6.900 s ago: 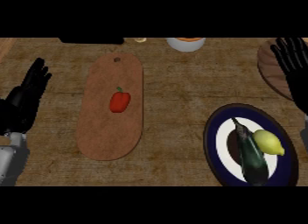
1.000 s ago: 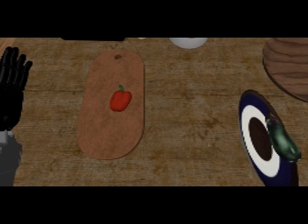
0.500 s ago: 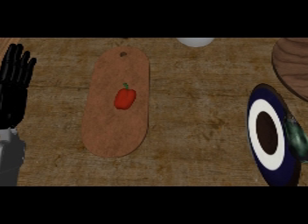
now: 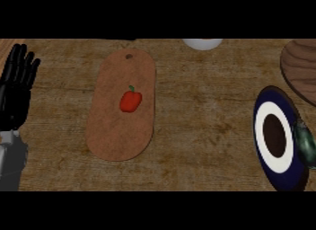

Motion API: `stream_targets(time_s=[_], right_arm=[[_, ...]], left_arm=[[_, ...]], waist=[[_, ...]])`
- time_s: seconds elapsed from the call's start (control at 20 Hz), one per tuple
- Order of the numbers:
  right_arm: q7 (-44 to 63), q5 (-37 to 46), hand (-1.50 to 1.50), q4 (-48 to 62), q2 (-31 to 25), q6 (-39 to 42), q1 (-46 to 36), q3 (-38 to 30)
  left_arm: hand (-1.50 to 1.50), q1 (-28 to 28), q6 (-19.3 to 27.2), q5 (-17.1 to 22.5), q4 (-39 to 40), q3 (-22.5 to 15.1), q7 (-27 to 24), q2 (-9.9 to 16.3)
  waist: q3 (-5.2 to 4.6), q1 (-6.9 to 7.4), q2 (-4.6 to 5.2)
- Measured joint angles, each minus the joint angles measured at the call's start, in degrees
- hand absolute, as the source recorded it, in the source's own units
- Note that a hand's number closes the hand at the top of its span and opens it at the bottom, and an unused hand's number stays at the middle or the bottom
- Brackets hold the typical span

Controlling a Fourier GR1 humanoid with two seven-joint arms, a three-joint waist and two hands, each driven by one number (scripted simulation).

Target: Pick the lemon from the plate and place it in the bowl

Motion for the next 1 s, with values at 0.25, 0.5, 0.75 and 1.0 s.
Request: stream_targets(time_s=[0.25,0.5,0.75,1.0], right_arm=[[-0.81,-4.07,1.50,1.65,-0.93,1.80,-3.47,-1.90],[-0.46,-7.03,1.50,2.73,-1.30,5.22,-6.72,-1.59],[0.78,-8.47,1.50,3.13,-1.43,8.62,-9.70,0.45],[2.27,-8.81,1.50,2.75,-0.94,11.52,-12.72,3.76]], left_arm=[[0.00,-0.35,0.03,-0.33,0.42,-0.37,0.15,-0.07],[0.00,-0.93,0.06,-0.53,0.83,-0.66,0.35,-0.16],[0.00,-1.36,0.01,-0.81,1.22,-1.11,0.44,-0.30],[0.00,-2.19,0.40,-1.31,1.78,-1.61,0.47,-0.69]], waist=[[-0.14,0.21,-0.35],[-0.39,0.66,-0.57],[-0.60,1.26,-0.56],[-0.75,1.45,-0.52]])
